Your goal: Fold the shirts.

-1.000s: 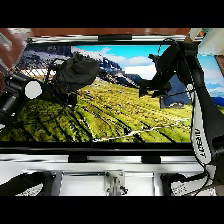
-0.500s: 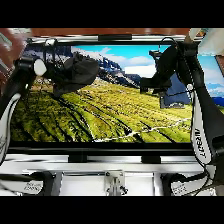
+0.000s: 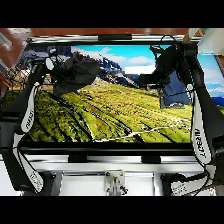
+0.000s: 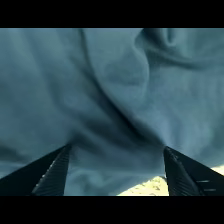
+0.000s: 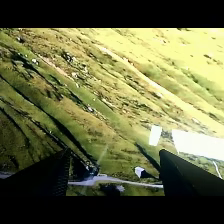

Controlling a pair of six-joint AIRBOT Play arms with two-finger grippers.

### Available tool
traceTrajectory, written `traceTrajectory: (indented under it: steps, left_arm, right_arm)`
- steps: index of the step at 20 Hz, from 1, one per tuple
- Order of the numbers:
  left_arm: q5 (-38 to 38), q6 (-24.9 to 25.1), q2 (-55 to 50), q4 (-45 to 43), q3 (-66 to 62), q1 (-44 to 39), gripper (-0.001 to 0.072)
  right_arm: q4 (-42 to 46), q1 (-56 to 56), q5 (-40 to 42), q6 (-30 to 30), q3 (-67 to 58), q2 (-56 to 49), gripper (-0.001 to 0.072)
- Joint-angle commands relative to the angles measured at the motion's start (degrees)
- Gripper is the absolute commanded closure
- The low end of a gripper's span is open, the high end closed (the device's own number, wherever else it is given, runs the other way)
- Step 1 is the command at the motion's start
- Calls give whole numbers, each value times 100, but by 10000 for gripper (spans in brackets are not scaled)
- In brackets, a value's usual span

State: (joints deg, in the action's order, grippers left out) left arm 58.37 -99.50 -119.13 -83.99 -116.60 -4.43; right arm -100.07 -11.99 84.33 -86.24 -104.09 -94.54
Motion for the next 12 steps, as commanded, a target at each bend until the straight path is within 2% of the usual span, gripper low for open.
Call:
traceTrajectory:
  steps: [1,3,4,5,6,7,10,12]
  left_arm:
    - [-129,-7,-380,140,-111,9,-7]
    - [-348,-7,-442,264,-111,-22,3]
    - [-461,-11,-442,295,-111,-33,97]
    - [-564,-26,-439,306,-114,-44,355]
    - [-605,-26,-433,313,-114,-48,573]
    - [-586,-13,-407,343,-114,-48,664]
    - [-669,592,37,431,-114,-118,667]
    - [-901,938,730,431,-114,-278,667]
  right_arm:
    - [-42,-2,-175,0,2,0,45]
    - [-57,-4,-170,0,0,0,46]
    - [-55,-2,-173,0,2,0,46]
    - [-55,-2,-173,0,0,0,46]
    - [-55,-2,-170,0,0,0,46]
    - [-55,-2,-168,-2,0,0,45]
    - [-55,-2,-142,-48,0,2,47]
    - [-46,-2,37,-68,-9,26,47]
